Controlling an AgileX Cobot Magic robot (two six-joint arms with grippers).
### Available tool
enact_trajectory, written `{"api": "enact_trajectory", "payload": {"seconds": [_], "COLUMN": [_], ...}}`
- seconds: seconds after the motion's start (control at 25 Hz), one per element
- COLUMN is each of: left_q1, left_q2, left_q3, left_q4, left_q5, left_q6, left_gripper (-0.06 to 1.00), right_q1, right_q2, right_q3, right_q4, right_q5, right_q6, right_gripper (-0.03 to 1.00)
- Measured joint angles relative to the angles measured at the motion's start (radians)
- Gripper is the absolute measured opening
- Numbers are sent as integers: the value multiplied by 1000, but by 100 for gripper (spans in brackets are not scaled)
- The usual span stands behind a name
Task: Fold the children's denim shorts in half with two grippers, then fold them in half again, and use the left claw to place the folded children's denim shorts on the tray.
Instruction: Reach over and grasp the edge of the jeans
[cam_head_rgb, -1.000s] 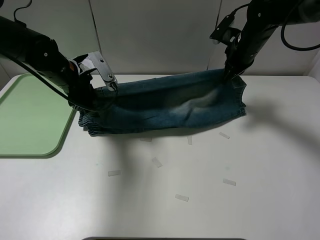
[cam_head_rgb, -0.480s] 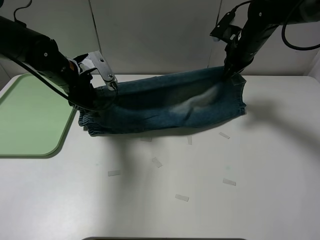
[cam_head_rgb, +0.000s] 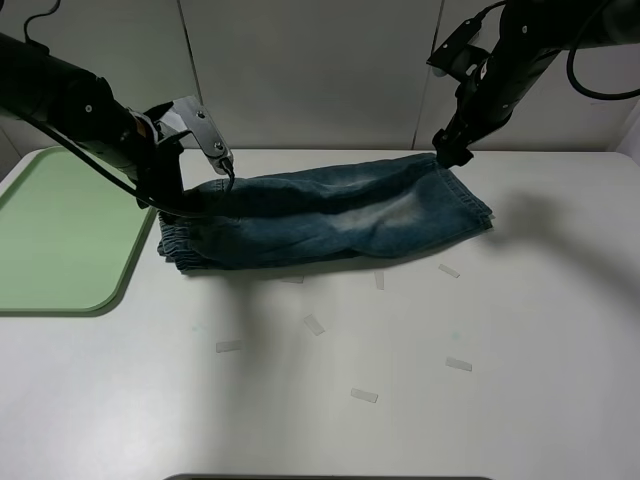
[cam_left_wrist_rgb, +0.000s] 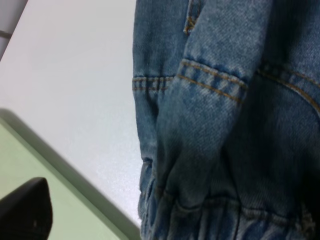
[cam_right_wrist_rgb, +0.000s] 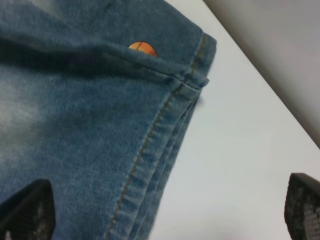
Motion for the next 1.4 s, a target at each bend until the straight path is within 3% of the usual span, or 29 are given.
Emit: {"api": "enact_trajectory", "payload": {"seconds": [0.24,0.68,0.92,1.4], "left_q1": [0,7,13,146], "left_q2": [0,52,130,141], "left_q3": [0,0,0,0], "left_q4": [0,2,5,3], "left_q5": [-18,-172,-261,-341], "left_q6": [0,-22,73,125], "left_gripper": [99,99,99,99], "right_q1": [0,0,0,0], "right_q2": [0,0,0,0], "right_q3": [0,0,0,0], "right_q4": [4,27,35,57], "right_q5": [-7,-27,-31,-64], "right_q6": [0,0,1,2], "right_gripper": [69,69,70,70]}}
